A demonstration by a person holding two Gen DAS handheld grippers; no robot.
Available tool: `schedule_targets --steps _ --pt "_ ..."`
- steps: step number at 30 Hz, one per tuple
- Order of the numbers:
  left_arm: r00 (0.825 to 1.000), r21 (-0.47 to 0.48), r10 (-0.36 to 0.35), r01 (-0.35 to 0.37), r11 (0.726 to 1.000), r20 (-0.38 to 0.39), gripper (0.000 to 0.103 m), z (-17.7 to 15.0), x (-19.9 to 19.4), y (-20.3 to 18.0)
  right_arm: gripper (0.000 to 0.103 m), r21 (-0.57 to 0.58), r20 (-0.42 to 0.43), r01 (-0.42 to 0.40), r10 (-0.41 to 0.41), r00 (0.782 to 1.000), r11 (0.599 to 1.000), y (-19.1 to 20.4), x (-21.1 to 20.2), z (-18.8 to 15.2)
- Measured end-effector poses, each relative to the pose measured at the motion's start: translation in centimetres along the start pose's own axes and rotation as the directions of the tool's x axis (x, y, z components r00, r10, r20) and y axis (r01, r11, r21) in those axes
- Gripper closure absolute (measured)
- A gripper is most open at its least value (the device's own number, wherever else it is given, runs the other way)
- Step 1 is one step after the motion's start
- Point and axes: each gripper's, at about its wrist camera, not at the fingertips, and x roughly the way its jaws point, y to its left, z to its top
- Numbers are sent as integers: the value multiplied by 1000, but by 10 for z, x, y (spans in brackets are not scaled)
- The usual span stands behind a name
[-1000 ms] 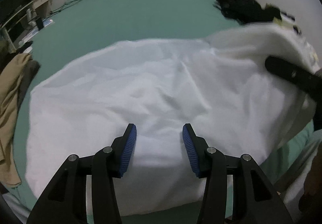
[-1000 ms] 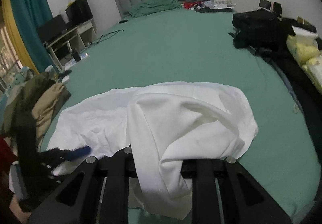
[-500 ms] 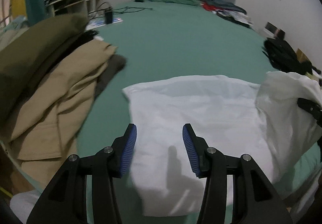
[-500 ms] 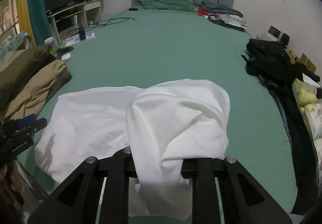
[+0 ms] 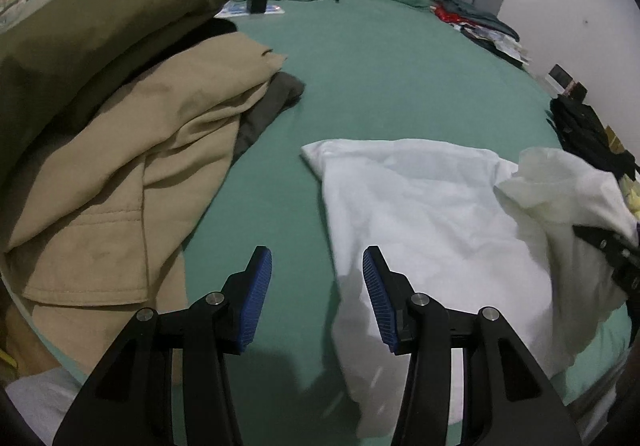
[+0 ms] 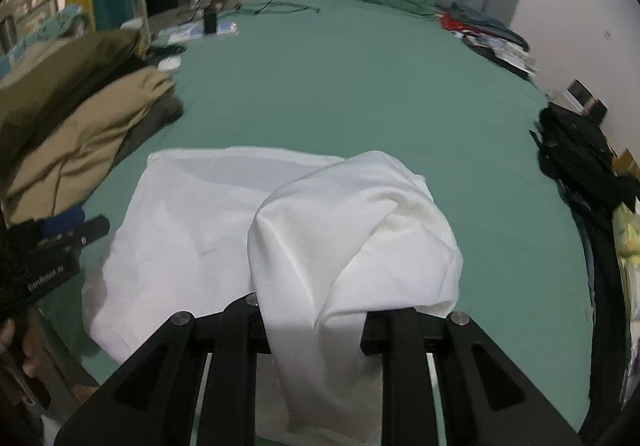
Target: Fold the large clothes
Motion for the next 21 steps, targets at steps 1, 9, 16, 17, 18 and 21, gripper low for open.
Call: schedule_targets --steps 1,9,16,17,18,21 --pt "1000 -10 -1 1 1000 -6 53 0 1 3 82 -11 -11 -3 3 1000 1000 5 3 1" --pt "999 -23 -12 11 1000 -49 53 4 11 9 69 -94 -108 -61 51 993 994 44 22 5" --pt "999 -53 -17 15 998 -41 53 6 10 17 50 -136 -68 -196 189 980 971 65 11 5" --pt "999 -59 -16 14 998 -40 53 7 10 19 47 -142 -74 -235 227 971 961 69 11 5" --pt "999 -61 -16 13 998 -39 53 7 10 20 40 -159 -83 -271 260 962 949 75 11 5" --pt "999 -73 -18 16 997 -36 53 7 7 23 36 -230 -106 -300 282 953 926 95 12 0"
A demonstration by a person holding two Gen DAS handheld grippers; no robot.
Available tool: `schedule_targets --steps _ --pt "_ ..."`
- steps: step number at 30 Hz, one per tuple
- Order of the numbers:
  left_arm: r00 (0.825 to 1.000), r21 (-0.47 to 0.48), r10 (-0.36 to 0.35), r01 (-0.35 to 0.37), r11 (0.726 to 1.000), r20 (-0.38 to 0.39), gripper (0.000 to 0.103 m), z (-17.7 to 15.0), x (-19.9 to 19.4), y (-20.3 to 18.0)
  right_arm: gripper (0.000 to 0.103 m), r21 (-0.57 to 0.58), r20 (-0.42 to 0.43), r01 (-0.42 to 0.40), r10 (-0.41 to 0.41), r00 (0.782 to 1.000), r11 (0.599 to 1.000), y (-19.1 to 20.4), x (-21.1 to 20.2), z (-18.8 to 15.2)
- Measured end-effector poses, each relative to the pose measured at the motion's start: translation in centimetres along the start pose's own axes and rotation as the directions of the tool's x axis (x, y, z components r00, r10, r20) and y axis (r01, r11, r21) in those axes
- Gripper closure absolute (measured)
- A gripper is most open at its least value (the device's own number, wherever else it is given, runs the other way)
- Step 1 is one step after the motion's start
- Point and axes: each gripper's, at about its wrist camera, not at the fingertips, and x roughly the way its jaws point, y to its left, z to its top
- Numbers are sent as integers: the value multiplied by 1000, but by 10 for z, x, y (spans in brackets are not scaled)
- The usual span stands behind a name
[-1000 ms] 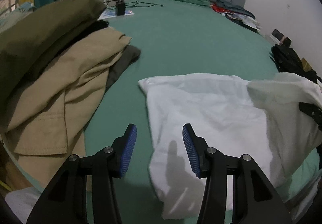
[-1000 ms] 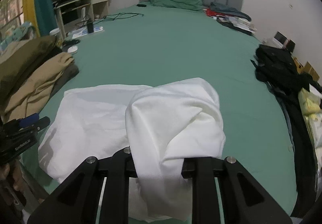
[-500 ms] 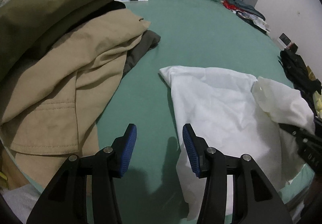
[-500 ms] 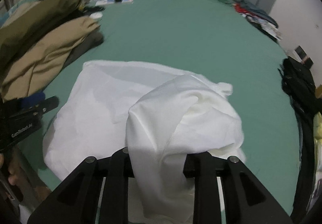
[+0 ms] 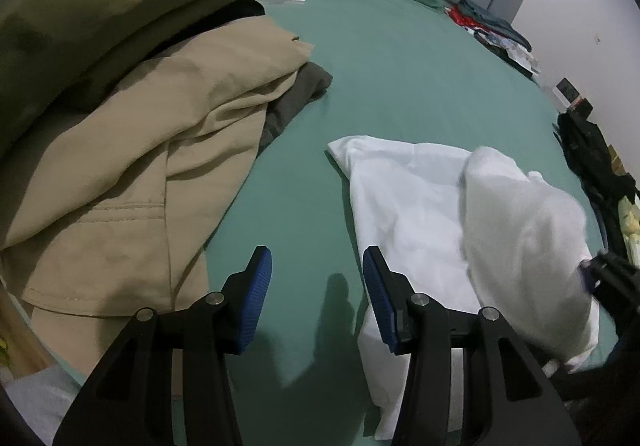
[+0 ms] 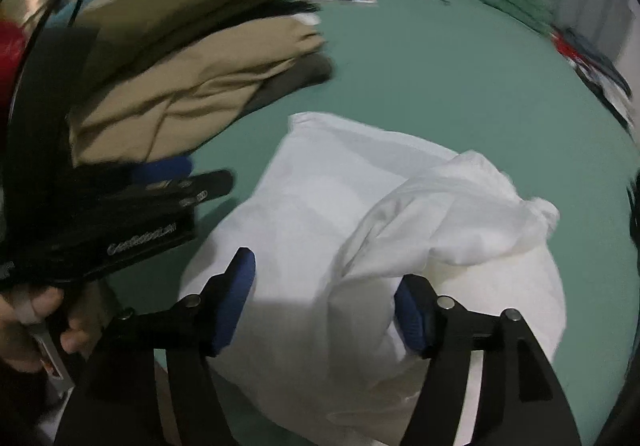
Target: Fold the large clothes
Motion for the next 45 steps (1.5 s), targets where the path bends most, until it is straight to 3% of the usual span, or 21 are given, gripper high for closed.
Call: schedule_targets --steps 3,5,7,12,17,22,24,26,28,30,32,34,37,40,41,45 --pt "1000 -12 5 -5 1000 7 53 0 -2 3 36 -4 -36 -121 120 992 993 11 10 -3" --pt "1000 -26 2 -2 1000 6 53 1 -4 5 36 -21 -71 -215 213 974 976 21 17 -8" --pt "1000 -40 -2 2 999 10 53 1 -6 7 35 -68 -86 -232 226 970 970 34 22 -16" --pt "1000 -29 3 -2 1000 21 53 0 -10 4 35 -130 -36 -198 195 980 971 41 0 -28" --pt "999 -2 1 -1 1000 40 53 1 -19 -6 35 -93 43 -163 167 985 982 16 -39 -40" --pt "992 27 -51 48 998 118 52 2 -38 -18 35 53 134 -92 84 987 994 -30 -77 -59" --pt "984 67 -97 88 994 149 47 1 -44 -29 34 146 160 -53 29 987 988 -54 -85 -67" --pt "982 101 -138 125 987 132 45 -1 -41 -40 34 232 155 -19 -18 988 972 -78 -85 -77" --pt "983 116 -178 172 978 40 45 -6 -24 -51 34 308 119 23 -63 991 951 -97 -80 -87" --pt "988 152 -123 135 979 -88 45 -13 4 -62 34 377 84 54 -92 992 925 -113 -70 -98" --pt "990 183 -36 61 981 -138 45 -19 23 -65 35 422 65 58 -94 993 905 -121 -62 -107" --pt "993 164 -32 50 985 -110 45 -17 24 -63 34 445 63 36 -71 996 895 -121 -54 -114" --pt "993 147 105 -97 984 -47 45 -12 22 -54 34 433 73 15 -51 996 901 -118 -46 -124" --pt "972 58 234 -232 971 -22 45 -4 21 -36 33 407 78 -1 -33 996 914 -107 -40 -125" --pt "970 37 242 -242 970 -7 45 1 18 -32 33 395 84 -5 -31 996 919 -105 -40 -126" --pt "984 34 159 -162 986 82 45 15 -3 -40 32 384 122 -21 -28 992 923 -111 -46 -128"
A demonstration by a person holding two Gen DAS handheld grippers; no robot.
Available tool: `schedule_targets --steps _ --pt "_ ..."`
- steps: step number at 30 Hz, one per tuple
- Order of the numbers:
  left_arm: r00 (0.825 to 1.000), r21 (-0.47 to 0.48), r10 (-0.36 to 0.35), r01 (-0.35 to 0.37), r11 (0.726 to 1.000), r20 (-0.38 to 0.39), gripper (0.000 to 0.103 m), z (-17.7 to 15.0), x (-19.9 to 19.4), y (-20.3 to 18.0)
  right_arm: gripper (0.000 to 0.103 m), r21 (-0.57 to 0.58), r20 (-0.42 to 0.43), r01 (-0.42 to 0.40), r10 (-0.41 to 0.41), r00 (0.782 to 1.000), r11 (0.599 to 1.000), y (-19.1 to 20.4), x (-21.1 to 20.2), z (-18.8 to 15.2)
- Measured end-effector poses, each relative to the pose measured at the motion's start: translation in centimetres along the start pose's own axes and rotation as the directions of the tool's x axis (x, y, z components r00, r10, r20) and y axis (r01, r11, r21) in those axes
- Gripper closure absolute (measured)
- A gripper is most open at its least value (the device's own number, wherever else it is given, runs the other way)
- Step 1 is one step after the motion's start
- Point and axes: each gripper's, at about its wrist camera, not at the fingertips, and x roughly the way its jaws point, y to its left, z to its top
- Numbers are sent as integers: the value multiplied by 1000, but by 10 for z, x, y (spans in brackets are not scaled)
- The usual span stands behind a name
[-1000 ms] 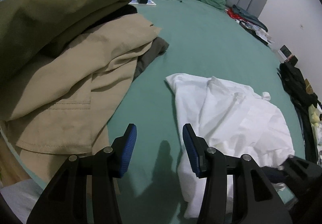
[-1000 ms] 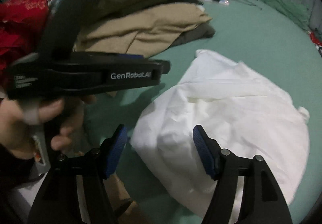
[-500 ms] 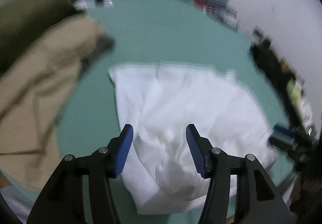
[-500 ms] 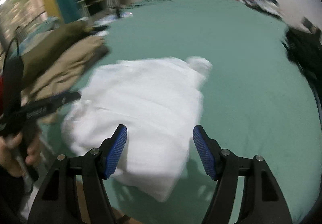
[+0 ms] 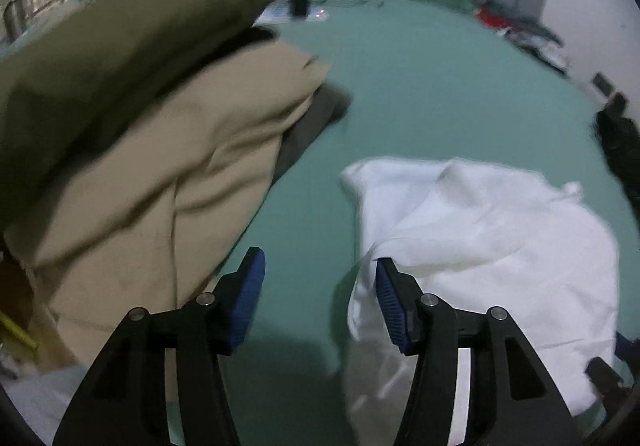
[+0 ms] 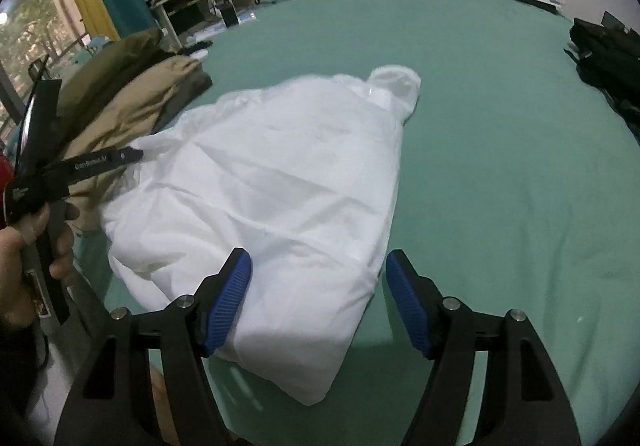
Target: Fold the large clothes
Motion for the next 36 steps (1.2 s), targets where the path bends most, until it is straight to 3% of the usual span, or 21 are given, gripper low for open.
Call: schedule_targets --steps 2,3,5,8,11,15,20,22,26,30,32,36 --pt "990 9 -141 141 990 9 45 4 -8 -12 32 11 28 -4 3 1000 1000 -5 -9 5" --pt "972 20 -235 235 972 -21 45 5 -7 -21 32 17 45 3 -4 999 1000 -9 -14 8" --pt "952 85 -292 299 950 -87 45 6 2 -37 32 33 70 16 -18 997 999 -16 -21 15" --pt "977 223 -151 182 958 -149 45 4 27 -60 32 57 87 33 -38 995 998 -30 -25 24" --pt "973 199 -104 146 969 -208 45 16 57 -56 32 53 72 46 -50 996 998 -39 -18 31" --pt "985 158 -27 54 986 -172 45 42 75 -39 32 57 48 44 -47 998 997 -47 -2 37" --pt "996 63 3 2 998 -85 45 65 70 -17 32 37 31 33 -35 999 999 -44 20 44" --pt "997 30 -19 21 999 -70 45 69 63 -8 32 24 28 34 -35 999 999 -40 27 48" --pt "988 24 -130 133 991 -81 45 63 43 -9 32 7 34 47 -48 998 999 -32 25 53" --pt "953 94 -257 274 957 -163 45 26 26 -33 32 1 42 52 -53 998 999 -28 12 49" --pt "940 151 -262 298 943 -216 45 9 27 -42 32 6 46 59 -59 997 998 -27 4 46" --pt "936 195 -223 280 940 -271 45 -12 40 -57 32 12 58 72 -72 996 997 -27 -12 41"
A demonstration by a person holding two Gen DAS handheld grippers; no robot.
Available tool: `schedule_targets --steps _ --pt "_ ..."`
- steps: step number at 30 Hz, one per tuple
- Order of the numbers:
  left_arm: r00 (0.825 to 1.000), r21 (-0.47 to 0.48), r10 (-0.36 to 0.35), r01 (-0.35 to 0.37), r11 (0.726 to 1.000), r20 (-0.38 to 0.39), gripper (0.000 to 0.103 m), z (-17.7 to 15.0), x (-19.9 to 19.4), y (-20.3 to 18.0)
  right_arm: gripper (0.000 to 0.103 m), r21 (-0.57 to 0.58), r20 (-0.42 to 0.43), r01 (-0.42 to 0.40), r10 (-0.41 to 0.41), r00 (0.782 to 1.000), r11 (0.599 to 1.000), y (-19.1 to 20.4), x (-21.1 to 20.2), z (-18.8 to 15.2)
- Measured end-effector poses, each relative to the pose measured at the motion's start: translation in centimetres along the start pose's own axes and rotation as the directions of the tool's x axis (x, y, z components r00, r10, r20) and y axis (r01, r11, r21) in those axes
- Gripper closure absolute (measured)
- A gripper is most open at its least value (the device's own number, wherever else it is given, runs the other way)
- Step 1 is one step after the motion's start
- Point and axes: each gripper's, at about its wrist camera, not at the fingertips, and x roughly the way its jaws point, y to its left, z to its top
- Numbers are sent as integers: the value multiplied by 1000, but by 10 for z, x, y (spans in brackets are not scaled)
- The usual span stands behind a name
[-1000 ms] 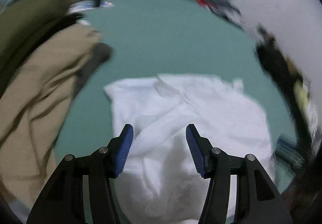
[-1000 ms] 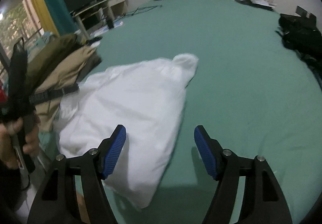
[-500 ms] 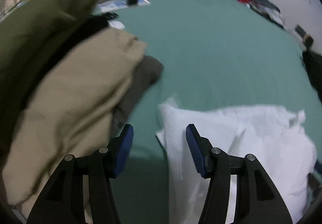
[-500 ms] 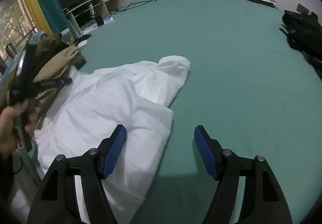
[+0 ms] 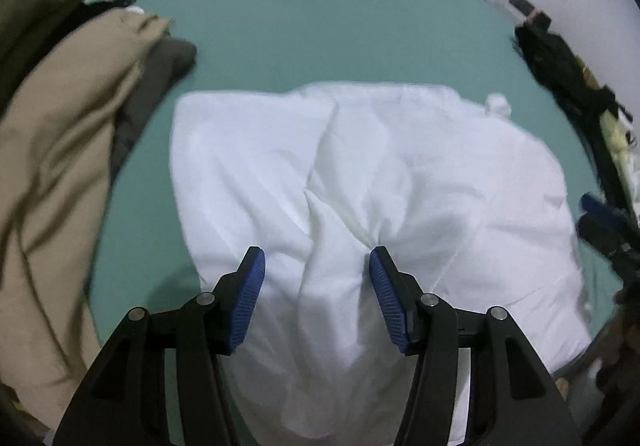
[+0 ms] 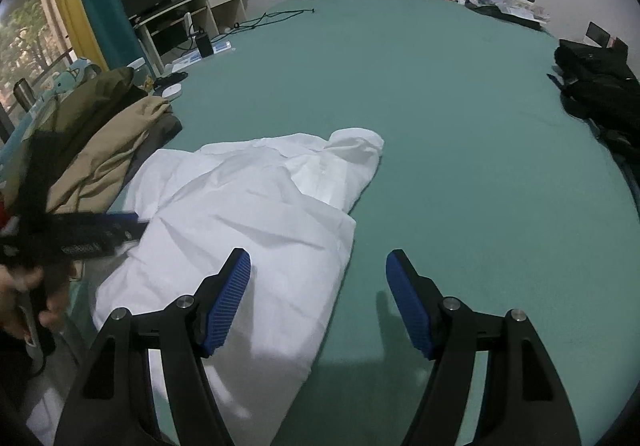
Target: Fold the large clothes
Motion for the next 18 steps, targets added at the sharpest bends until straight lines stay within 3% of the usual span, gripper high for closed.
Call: schedule_targets --steps 1,2,3,5,7,12,16,18 --pt "1000 9 13 -13 1000 9 46 4 3 0 32 0 3 3 -3 1000 1000 0 -4 -1" --pt "1000 29 24 -24 999 13 53 2 2 -4 32 1 5 6 -6 1000 1000 -1 -7 -2" --pt "1000 51 12 -13 999 14 78 1 1 -9 32 3 6 8 -8 1000 1000 -1 -9 -2" --pt "1000 81 5 -7 997 19 96 1 1 -14 32 6 10 11 -11 1000 1000 -3 -14 -3" --pt "999 78 19 -22 997 40 98 -2 -7 -15 32 8 9 14 -14 1000 1000 -3 -17 -4" --pt "992 -33 29 -25 999 122 98 -10 -43 5 32 12 7 7 -7 1000 1000 -8 -20 -6" --pt "989 -88 86 -76 993 124 99 -27 -56 25 32 40 -17 -29 30 999 999 -12 -12 -10" --pt "993 -126 81 -70 990 86 98 -32 -48 37 32 73 -50 -78 82 995 994 -13 -1 -15"
